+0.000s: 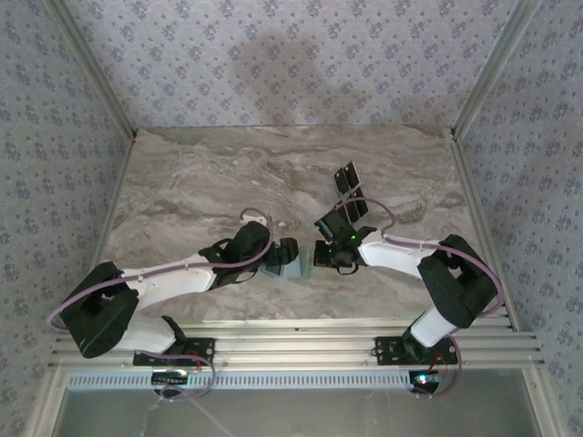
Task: Put the credit cards into the card holder
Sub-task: Close the card holder at the center of the table.
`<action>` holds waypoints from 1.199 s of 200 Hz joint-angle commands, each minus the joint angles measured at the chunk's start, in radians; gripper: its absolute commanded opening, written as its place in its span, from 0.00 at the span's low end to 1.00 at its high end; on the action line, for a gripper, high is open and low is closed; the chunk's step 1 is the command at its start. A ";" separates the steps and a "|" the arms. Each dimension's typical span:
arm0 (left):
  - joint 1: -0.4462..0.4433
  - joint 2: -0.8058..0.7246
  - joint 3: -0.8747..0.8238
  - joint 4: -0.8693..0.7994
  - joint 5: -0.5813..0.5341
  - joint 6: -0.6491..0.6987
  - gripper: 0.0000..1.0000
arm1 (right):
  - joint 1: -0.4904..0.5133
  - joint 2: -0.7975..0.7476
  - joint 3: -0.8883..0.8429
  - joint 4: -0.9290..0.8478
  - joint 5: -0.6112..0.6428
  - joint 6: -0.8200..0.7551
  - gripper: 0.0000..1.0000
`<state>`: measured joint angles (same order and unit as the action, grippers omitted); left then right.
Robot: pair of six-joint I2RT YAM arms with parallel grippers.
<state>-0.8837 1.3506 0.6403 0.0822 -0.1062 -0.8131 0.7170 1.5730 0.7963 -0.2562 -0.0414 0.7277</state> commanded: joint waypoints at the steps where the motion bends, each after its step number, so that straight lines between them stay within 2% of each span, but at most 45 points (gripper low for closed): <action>1: -0.037 0.028 0.065 0.062 0.028 -0.025 1.00 | -0.007 0.012 -0.006 0.006 -0.010 -0.007 0.00; 62: -0.129 0.185 0.123 0.148 0.016 -0.070 1.00 | -0.021 0.002 -0.019 0.012 -0.014 -0.007 0.00; 115: -0.139 0.245 0.091 0.197 -0.026 -0.126 0.99 | -0.040 -0.042 -0.043 0.006 -0.015 -0.007 0.04; 164: -0.141 0.279 0.085 0.215 -0.041 -0.147 0.99 | -0.059 -0.116 -0.065 -0.031 -0.008 -0.005 0.40; 180: -0.144 0.282 0.085 0.215 -0.047 -0.151 0.99 | -0.075 -0.173 -0.078 -0.056 -0.006 -0.005 0.47; 211: -0.151 0.292 0.100 0.196 -0.064 -0.155 0.99 | -0.116 -0.322 -0.115 -0.135 -0.002 -0.002 0.51; 240: -0.166 0.323 0.122 0.168 -0.081 -0.164 0.99 | -0.159 -0.489 -0.181 -0.178 -0.013 0.014 0.46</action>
<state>-1.0317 1.6409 0.7418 0.3073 -0.1604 -0.9672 0.5823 1.1873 0.6624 -0.3576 -0.0422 0.7258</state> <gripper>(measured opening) 0.993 0.493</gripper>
